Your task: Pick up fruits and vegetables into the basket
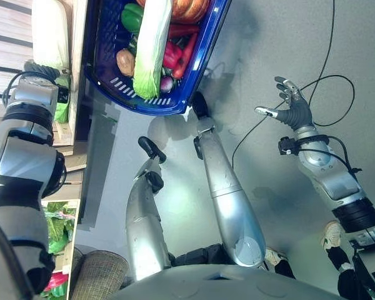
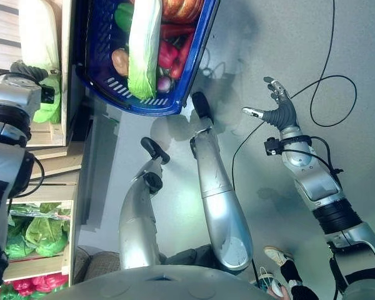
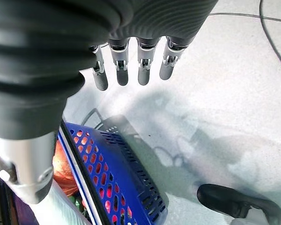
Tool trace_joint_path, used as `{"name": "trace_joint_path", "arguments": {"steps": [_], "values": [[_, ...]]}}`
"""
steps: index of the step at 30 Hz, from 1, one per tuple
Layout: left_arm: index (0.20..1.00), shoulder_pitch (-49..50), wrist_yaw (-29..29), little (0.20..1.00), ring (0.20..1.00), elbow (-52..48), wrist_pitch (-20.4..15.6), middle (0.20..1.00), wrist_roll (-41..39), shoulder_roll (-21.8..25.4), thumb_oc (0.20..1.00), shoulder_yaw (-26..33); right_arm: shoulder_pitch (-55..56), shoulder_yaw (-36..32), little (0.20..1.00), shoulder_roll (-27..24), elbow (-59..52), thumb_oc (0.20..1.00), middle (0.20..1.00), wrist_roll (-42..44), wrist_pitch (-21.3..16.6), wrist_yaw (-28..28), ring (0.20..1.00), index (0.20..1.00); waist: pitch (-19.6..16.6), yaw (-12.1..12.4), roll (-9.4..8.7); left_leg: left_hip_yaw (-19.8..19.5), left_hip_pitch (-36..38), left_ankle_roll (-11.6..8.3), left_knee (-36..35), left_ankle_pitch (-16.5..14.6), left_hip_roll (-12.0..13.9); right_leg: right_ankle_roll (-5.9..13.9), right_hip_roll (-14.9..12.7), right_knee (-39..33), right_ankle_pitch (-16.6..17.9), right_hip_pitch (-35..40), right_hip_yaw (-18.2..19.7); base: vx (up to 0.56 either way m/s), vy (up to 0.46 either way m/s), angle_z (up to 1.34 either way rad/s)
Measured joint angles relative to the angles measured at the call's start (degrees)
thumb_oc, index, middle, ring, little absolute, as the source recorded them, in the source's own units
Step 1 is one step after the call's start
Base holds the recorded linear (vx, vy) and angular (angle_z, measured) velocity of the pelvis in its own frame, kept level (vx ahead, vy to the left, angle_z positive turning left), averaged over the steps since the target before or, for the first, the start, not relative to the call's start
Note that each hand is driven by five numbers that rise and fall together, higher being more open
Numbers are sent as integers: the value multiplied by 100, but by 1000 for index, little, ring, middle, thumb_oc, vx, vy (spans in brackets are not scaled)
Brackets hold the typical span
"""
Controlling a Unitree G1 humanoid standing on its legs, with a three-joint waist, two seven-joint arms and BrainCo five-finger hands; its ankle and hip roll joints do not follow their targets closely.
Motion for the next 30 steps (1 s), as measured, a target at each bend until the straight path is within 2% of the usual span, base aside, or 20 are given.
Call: {"name": "trace_joint_path", "arguments": {"steps": [10,14,20,25,30], "values": [[200,151,-11,200,200,-3,-46,200,192,-113,200,-61,-6,-1,1000,6,-2,1000,1000,-1,-136,-4,1000,1000,0,-28,0,-33,176,2,-35,-6,-19,-39,-33,-50,31,216,-59,0,0,0],[200,351,-1,200,200,-119,-231,200,190,-198,200,-44,8,-9,1000,24,-57,1000,1000,-10,-177,-4,1000,1000,0,-21,0,-76,351,12,-108,-7,-33,-37,-55,-133,30,434,-117,-9,2,2],[200,1131,183,200,200,-801,-821,200,175,-311,200,360,222,-97,1000,38,-374,1000,1000,-73,-215,20,1000,1000,0,53,0,-72,704,38,-253,25,-89,0,-121,-159,4,740,-141,-9,1,1],[200,2035,448,200,200,-1781,-1449,200,134,-439,200,855,507,-286,1000,111,-821,1000,1000,-129,-331,295,1000,1000,1,201,-1,-135,1050,38,-448,122,-161,16,-239,-221,-38,1082,-350,-37,-36,8],[200,3119,906,200,200,-3316,-2198,200,232,-609,200,1112,700,-564,1000,332,-1229,1000,1000,485,-382,908,1000,1000,2,601,0,-309,1276,30,-556,235,-166,1,-307,-268,-47,1398,-557,-56,-85,17]]}}
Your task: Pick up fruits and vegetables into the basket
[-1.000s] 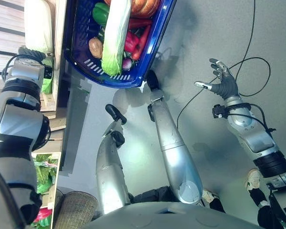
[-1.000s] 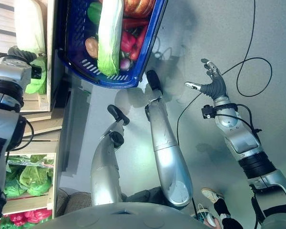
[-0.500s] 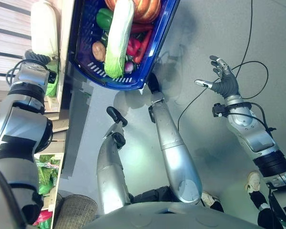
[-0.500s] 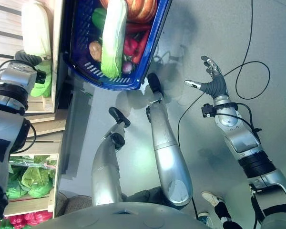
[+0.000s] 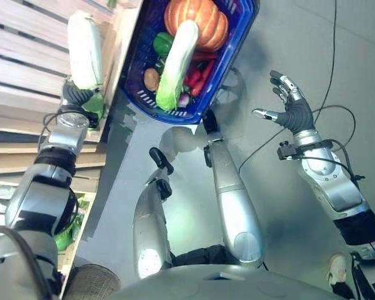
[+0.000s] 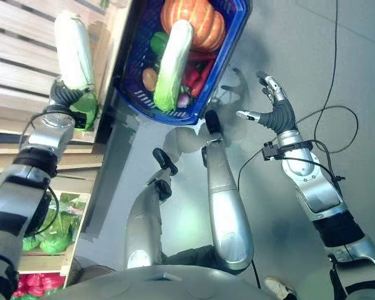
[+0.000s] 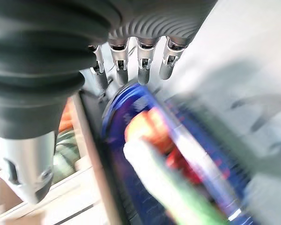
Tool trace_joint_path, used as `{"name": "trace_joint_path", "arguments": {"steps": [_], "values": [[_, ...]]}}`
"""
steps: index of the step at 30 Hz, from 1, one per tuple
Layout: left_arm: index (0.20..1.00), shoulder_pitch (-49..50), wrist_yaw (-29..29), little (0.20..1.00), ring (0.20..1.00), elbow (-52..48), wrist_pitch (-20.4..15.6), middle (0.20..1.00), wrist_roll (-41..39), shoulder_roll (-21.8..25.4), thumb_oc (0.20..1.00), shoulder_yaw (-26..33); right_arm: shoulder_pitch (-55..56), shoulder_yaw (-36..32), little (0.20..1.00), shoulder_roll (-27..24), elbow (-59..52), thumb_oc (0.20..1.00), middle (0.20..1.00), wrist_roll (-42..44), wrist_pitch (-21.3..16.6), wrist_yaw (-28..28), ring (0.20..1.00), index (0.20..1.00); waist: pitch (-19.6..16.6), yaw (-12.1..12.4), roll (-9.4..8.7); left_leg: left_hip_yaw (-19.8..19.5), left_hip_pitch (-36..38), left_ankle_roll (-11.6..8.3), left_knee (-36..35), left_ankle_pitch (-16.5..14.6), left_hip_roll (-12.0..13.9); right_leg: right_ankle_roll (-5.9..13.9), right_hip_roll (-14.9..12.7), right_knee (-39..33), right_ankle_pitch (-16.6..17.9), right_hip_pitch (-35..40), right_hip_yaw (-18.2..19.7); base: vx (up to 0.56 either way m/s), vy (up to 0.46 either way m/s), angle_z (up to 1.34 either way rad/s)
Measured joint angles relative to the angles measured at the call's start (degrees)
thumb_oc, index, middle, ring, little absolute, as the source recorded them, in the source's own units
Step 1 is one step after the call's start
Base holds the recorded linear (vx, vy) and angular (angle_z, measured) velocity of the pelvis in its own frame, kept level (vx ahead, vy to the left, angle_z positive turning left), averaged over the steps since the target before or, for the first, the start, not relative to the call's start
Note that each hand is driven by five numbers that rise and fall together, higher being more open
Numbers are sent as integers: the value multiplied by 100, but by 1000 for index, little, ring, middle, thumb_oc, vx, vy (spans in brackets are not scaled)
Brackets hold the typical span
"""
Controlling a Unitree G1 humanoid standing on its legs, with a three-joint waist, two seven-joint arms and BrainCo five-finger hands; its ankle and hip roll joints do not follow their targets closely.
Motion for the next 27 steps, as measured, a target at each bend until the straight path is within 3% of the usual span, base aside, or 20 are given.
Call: {"name": "trace_joint_path", "arguments": {"steps": [3,9,17,27], "values": [[200,615,289,200,200,-1076,-328,200,413,-113,200,81,15,-104,1000,308,-73,1000,1000,557,47,405,1000,1000,2,278,4,-152,21,4,-69,95,-20,-3,-48,-43,-4,117,-152,-53,-118,21],[200,1416,432,200,200,-2472,-423,200,1348,-313,200,131,-80,-119,1000,788,-441,1000,1000,1264,288,735,1000,1000,5,645,7,-433,193,9,-75,131,-20,-37,-102,-178,-25,528,-428,-33,-136,22],[200,1520,317,200,200,-3221,-428,200,2479,-309,200,145,-773,163,1000,1168,-609,1000,1000,1548,624,718,1000,1000,11,1095,-3,-759,263,14,-47,185,18,-73,-143,-298,8,916,-776,-42,-125,18],[200,1196,-186,200,200,-3433,-427,200,3805,105,200,-59,-1568,590,1000,1341,-577,1000,1000,1787,804,121,1000,1000,23,1282,-31,-906,639,90,39,120,20,-32,-202,-544,66,1618,-994,17,-64,11]]}}
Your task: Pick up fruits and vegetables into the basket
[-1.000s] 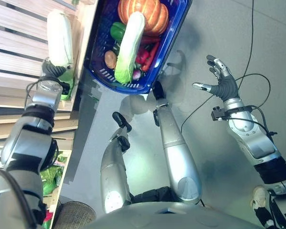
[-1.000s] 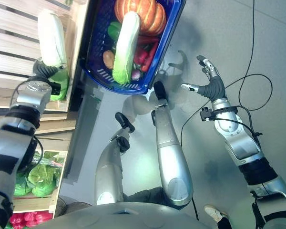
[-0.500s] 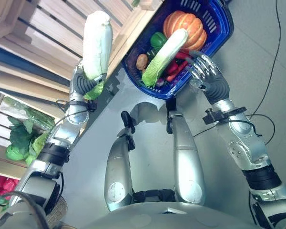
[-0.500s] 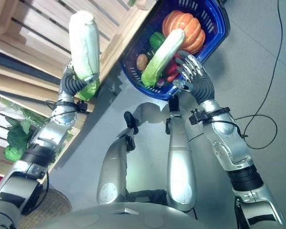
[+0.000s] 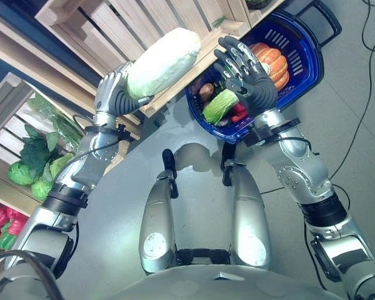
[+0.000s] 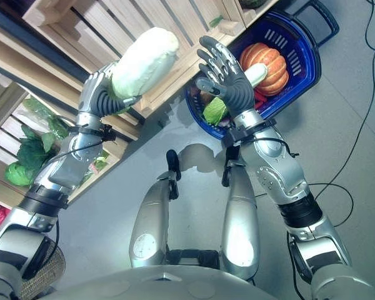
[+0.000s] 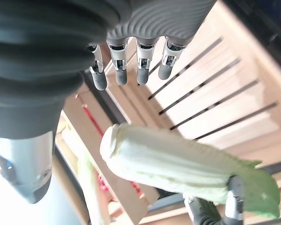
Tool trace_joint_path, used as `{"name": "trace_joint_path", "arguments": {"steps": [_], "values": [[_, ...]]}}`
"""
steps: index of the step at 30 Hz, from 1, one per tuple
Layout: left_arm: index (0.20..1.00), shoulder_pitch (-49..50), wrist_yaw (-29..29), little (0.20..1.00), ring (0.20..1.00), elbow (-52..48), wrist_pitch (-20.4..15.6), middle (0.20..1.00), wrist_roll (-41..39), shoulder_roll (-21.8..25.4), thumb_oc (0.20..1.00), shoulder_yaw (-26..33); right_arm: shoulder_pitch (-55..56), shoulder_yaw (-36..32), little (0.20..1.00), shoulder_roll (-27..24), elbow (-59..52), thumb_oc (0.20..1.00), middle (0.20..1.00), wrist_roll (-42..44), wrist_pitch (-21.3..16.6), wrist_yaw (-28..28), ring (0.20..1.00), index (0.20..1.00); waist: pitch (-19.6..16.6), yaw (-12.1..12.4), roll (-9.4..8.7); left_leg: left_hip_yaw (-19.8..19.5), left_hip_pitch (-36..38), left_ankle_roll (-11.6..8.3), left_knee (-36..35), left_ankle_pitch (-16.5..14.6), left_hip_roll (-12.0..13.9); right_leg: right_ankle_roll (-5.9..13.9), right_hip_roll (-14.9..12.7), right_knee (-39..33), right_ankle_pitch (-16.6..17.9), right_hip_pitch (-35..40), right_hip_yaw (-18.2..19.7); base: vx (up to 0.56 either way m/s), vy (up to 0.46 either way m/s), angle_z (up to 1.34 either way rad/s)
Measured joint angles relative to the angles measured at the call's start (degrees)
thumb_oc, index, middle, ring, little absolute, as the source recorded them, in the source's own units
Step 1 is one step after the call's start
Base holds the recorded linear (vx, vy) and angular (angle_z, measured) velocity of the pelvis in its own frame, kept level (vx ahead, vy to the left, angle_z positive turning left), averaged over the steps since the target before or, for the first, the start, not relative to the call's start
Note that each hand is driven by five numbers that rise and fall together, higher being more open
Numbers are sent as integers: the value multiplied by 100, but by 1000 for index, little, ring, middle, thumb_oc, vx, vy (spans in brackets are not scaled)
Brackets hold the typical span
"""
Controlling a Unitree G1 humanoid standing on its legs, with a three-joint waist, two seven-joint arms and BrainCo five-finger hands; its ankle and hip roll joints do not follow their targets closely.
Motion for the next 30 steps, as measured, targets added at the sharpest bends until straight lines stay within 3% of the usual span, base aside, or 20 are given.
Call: {"name": "trace_joint_path", "arguments": {"steps": [8,20,30], "values": [[200,-158,-530,200,200,-1,183,200,681,210,200,-639,-162,426,1000,159,215,1000,1000,201,169,-416,1000,1000,29,45,-128,-6,216,38,3,-22,-19,81,-10,-195,58,338,-26,2,-1,0],[200,-221,-794,200,200,7,991,200,861,143,200,-1177,-302,761,1000,175,881,1000,1000,342,174,-923,1000,1000,31,86,-133,-4,397,70,-22,-44,-29,114,-19,-320,98,585,-62,-4,-2,1],[200,-195,-782,200,200,15,1439,200,-312,-230,200,-1171,-290,886,1000,340,991,1000,1000,428,128,-1035,1000,1000,32,115,-134,-32,436,72,-31,-44,-30,114,-27,-339,101,656,-104,-8,-3,2]]}}
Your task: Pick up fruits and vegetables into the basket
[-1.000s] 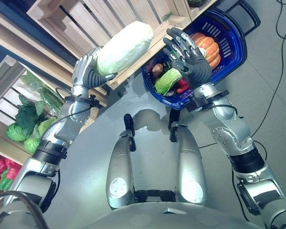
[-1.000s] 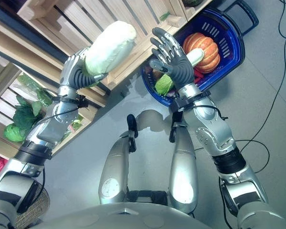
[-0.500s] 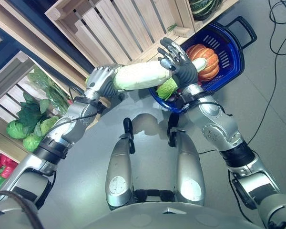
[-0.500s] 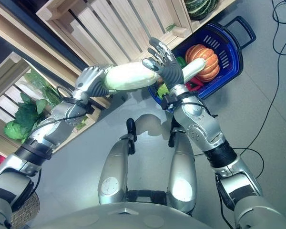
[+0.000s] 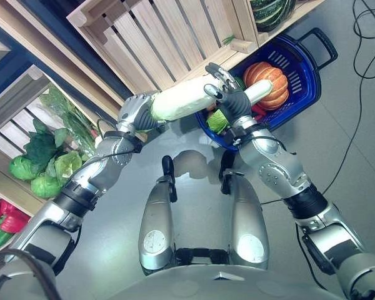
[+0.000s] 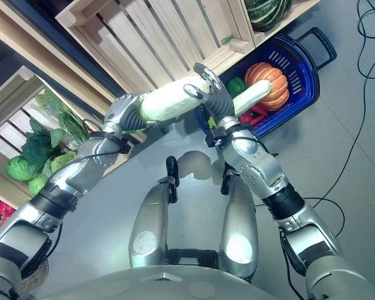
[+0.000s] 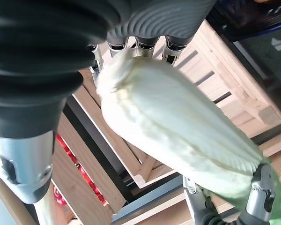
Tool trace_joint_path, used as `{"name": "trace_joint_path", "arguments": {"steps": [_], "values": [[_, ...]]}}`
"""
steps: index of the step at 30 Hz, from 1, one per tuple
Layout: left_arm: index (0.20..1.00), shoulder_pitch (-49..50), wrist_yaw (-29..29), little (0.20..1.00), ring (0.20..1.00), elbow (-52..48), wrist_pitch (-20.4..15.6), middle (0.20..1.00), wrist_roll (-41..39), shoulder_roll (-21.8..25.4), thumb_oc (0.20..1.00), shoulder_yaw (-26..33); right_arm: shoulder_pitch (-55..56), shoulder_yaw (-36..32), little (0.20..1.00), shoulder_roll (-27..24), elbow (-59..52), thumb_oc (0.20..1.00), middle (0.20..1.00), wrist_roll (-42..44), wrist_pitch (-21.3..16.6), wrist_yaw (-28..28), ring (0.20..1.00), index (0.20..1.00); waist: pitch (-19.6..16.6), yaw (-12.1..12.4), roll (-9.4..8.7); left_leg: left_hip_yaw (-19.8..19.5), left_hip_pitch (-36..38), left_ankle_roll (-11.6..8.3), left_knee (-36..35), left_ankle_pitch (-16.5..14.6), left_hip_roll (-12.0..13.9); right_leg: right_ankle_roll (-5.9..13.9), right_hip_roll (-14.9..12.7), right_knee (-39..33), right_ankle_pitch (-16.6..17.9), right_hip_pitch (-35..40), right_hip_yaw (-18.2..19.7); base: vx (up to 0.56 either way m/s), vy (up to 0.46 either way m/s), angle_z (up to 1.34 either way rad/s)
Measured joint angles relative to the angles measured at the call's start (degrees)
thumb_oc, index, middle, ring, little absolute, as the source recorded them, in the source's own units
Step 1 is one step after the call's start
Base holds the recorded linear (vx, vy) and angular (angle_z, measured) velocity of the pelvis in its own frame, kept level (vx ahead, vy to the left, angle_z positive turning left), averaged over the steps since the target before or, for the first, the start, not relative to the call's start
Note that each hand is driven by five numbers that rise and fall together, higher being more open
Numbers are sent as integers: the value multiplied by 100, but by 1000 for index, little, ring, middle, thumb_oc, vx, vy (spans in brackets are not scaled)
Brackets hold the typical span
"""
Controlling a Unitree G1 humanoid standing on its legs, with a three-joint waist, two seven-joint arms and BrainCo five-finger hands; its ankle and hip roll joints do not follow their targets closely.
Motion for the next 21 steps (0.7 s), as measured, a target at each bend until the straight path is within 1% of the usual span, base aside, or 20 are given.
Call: {"name": "trace_joint_path", "arguments": {"steps": [2,4,7,10,14,18,21], "values": [[200,49,25,200,200,16,64,200,-521,-130,200,36,7,-25,1000,27,0,1000,1000,-14,-94,-9,1000,1000,0,-5,0,4,50,0,-31,1,0,1,2,-7,0,37,0,0,0,0],[200,183,117,200,200,41,50,200,-1011,-302,200,89,40,-85,1000,35,-5,1000,1000,-33,-141,-11,1000,1000,1,-15,-1,5,150,1,-83,1,0,1,9,-52,-1,140,-7,0,0,0],[200,506,181,200,200,55,-140,200,-1871,-594,200,305,72,-302,1000,37,-141,1000,1000,-297,-201,-22,1000,1000,1,-11,-1,18,256,3,-135,1,0,11,15,-116,4,241,-6,0,0,0],[200,723,58,200,200,50,-260,200,-2349,-737,200,407,73,-570,1000,34,-343,1000,1000,-614,-228,-57,1000,1000,1,10,-1,19,317,15,-181,6,-2,12,17,-148,4,295,-14,0,0,0],[200,935,47,200,200,17,-450,200,-2635,-780,200,649,69,-924,1000,0,-484,1000,1000,-958,-224,-114,1000,1000,1,10,-1,22,322,16,-183,5,-3,13,20,-161,4,306,-14,0,0,0],[200,929,136,200,200,-31,-574,200,-2557,-788,200,933,68,-986,1000,-89,-499,1000,1000,-952,-142,-107,1000,1000,1,10,-1,22,321,10,-184,8,-3,19,25,-177,9,313,-16,0,0,0],[200,904,170,200,200,-98,-576,200,-2448,-788,200,1014,71,-981,1000,-195,-499,1000,1000,-918,-15,-89,1000,1000,1,17,-1,15,327,11,-183,8,-2,25,26,-194,14,339,-26,0,0,0]]}}
